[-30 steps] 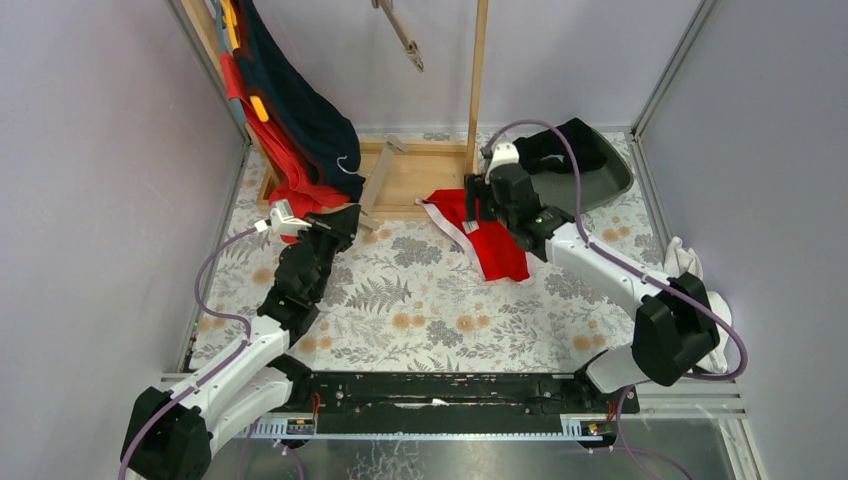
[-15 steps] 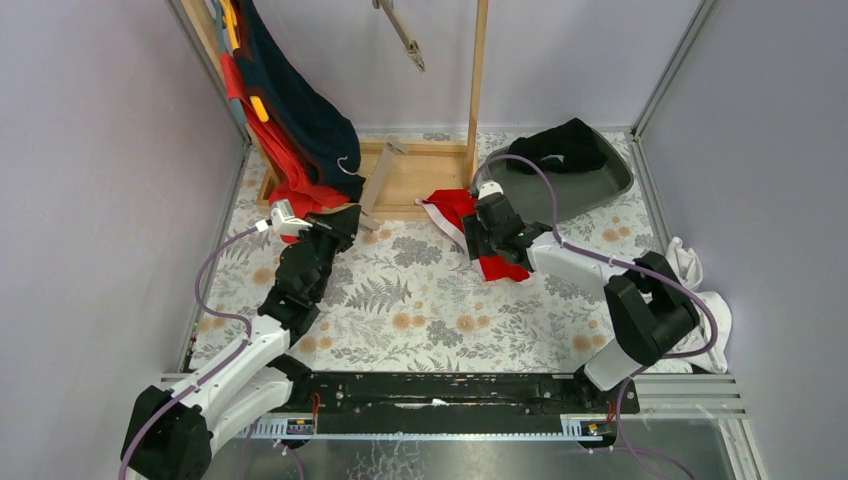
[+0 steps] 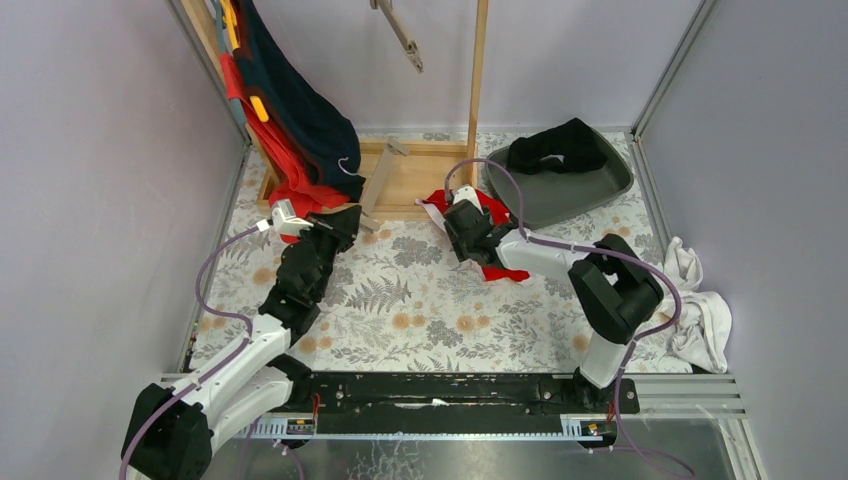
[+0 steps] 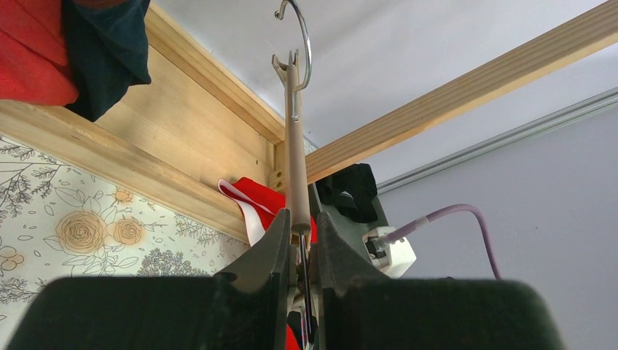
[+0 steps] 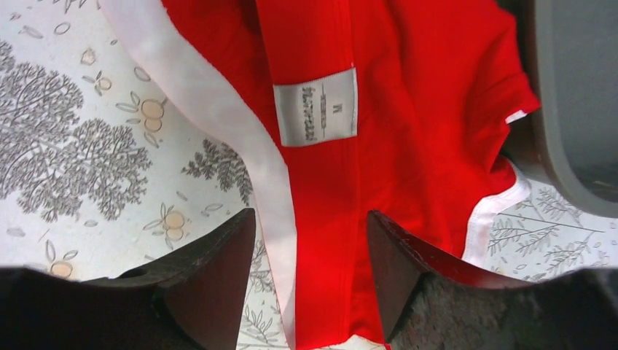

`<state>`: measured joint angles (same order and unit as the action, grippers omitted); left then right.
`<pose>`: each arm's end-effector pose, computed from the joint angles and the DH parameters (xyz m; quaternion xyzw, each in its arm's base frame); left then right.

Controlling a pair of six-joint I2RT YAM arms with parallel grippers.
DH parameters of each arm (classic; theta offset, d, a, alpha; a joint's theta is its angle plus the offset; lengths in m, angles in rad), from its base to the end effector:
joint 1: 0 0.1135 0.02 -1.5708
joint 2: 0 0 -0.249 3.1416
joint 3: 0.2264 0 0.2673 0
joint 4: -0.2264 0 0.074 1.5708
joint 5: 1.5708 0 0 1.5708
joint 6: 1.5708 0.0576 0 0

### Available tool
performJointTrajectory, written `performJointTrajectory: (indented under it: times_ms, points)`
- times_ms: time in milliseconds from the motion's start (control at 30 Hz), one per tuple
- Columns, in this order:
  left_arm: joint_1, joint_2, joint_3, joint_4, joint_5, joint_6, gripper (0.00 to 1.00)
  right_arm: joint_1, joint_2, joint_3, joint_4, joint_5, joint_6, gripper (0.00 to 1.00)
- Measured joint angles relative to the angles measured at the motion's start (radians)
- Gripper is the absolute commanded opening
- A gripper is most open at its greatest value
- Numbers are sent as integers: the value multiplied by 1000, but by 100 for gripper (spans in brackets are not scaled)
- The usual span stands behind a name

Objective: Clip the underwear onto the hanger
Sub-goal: Clamp the underwear onto the hanger.

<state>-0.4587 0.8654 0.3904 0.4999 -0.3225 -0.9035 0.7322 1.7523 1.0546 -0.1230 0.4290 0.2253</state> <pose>0.2289 -0.0927 0.2405 -0.2641 0.6469 -0.3578 0.6195 0.3055 0.2424 0.1446 -0.1525 0.8997 -0.0109 0.4089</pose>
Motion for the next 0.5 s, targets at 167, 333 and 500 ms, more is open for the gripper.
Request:
performJointTrajectory:
  times_ms: [167,333,500]
  points:
    - [0,0,0,0,-1,0,0,21,67,50,-4,106,-13,54]
    - [0,0,0,0,-3,0,0,22,100,58,-10,158,-18,50]
    - [0,0,0,0,-8,1,0,23,113,61,-16,188,-22,41]
